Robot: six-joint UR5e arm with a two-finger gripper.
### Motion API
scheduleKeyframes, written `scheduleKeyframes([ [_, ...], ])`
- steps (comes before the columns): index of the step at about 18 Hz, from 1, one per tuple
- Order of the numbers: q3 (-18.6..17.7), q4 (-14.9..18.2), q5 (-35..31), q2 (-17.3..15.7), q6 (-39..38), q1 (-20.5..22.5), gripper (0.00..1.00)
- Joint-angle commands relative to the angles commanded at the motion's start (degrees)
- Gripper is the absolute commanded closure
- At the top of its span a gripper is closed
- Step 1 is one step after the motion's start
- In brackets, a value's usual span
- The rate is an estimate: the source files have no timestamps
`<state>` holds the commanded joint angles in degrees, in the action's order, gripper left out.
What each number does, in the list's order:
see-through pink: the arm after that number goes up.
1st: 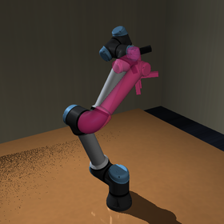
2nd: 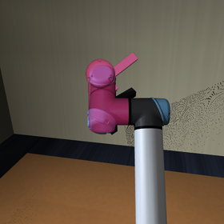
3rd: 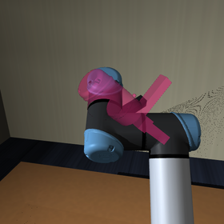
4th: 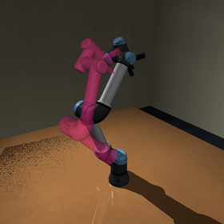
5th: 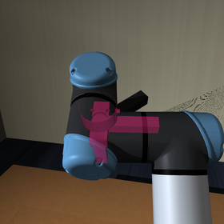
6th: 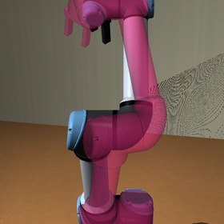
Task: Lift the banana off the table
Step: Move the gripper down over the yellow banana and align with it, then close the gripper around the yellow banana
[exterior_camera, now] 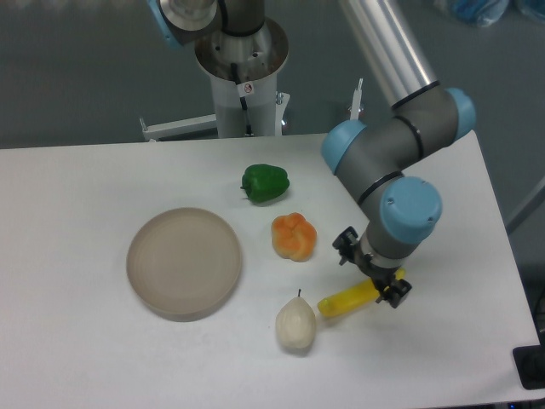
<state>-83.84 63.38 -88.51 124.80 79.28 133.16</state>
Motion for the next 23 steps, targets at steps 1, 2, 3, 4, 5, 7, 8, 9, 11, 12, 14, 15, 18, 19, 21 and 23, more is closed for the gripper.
scheduleKeyframes([
  [1,-0.4,-0.4,0.0,0.2,0.0,0.0,0.0],
  [2,-0.5,-0.4,0.0,0.3,-0.1,0.0,0.0],
  [3,-0.6,-0.5,0.0,0.5,-0.3,-0.1,0.0],
  [4,-0.5,-0.5,0.0,1.2,-1.0,-0.7,0.0],
  [5,-0.4,-0.8,0.0,1.8,-1.9,-0.9,0.0],
  [7,-0.4,-1.1,0.0,1.8,-2.2,-0.9,0.0],
  [8,-0.4,-1.2,0.0,1.9,-2.2,-1.0,0.0],
  [9,-0.3,-1.2,0.0,1.9,-2.3,-1.0,0.0],
  [11,-0.1,-1.2,0.1,2.0,-2.2,-1.0,0.0],
  [12,0.3,-1.2,0.1,2.5,-2.3,-1.0,0.0],
  [14,0.7,-1.2,0.1,2.8,-2.2,-1.0,0.0],
  [15,0.9,-1.2,0.1,2.9,-2.3,-1.0,0.0],
  [18,0.9,-1.4,0.1,3.2,-3.1,-1.0,0.23],
  [19,0.8,-1.9,0.1,3.2,-3.4,-1.0,0.27],
  [21,0.8,-2.5,0.1,3.5,-4.8,-1.1,0.37],
  [23,1.0,-2.5,0.3,3.6,-5.6,-1.1,0.53],
])
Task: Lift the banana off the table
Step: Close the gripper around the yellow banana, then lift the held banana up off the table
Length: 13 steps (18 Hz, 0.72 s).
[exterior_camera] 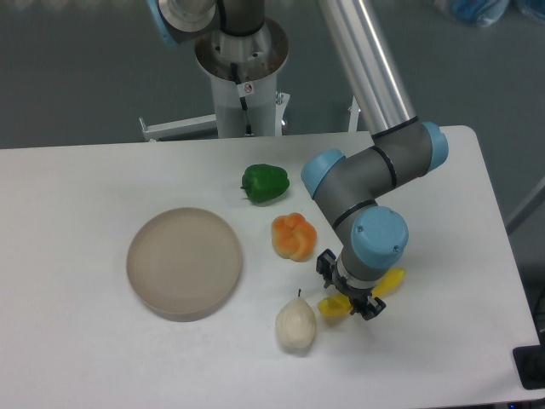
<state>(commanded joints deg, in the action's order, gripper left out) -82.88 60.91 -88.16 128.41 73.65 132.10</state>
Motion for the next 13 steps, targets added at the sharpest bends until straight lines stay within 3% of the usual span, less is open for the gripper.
scheduleKeyframes([
  [4,0.0,0.1,0.3,-0.7,0.1,0.2,0.82],
  [13,2.7,1.1,0.2,-5.5,1.0,3.9,0.83],
])
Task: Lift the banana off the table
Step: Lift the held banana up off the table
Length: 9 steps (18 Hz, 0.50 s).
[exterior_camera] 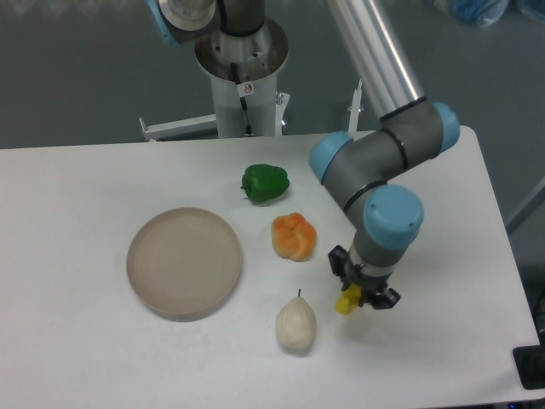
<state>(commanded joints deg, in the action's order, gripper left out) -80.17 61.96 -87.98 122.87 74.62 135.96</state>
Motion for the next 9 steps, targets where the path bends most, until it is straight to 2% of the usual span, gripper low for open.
scheduleKeyframes([
  [1,0.8,0.8,-0.3,0.0,0.1,0.6,0.82],
  [3,3.9,5.5,-0.6,0.2,1.1,1.8,0.83],
  [5,5.3,6.2,-1.1,0.4,3.6,2.7,0.83],
  [9,5.9,6.9,-3.8,0.1,8.0,4.0,0.83],
])
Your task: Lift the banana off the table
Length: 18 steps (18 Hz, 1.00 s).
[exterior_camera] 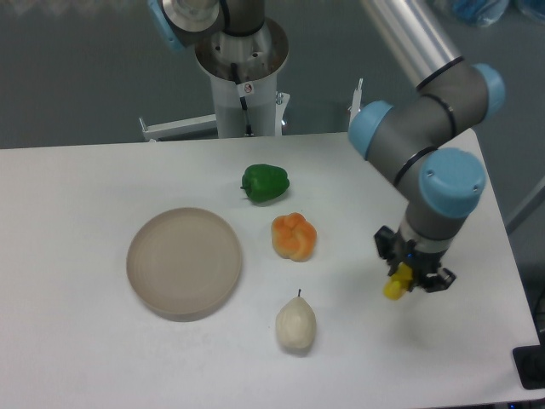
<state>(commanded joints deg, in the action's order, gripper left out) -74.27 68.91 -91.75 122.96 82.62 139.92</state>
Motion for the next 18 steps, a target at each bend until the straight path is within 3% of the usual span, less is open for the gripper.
scheduleKeyframes([
  [9,0.9,-0.1,1.0,0.7,0.3,2.4,0.85],
  [18,2.8,0.5,1.1,1.1,2.9,1.9,0.85],
])
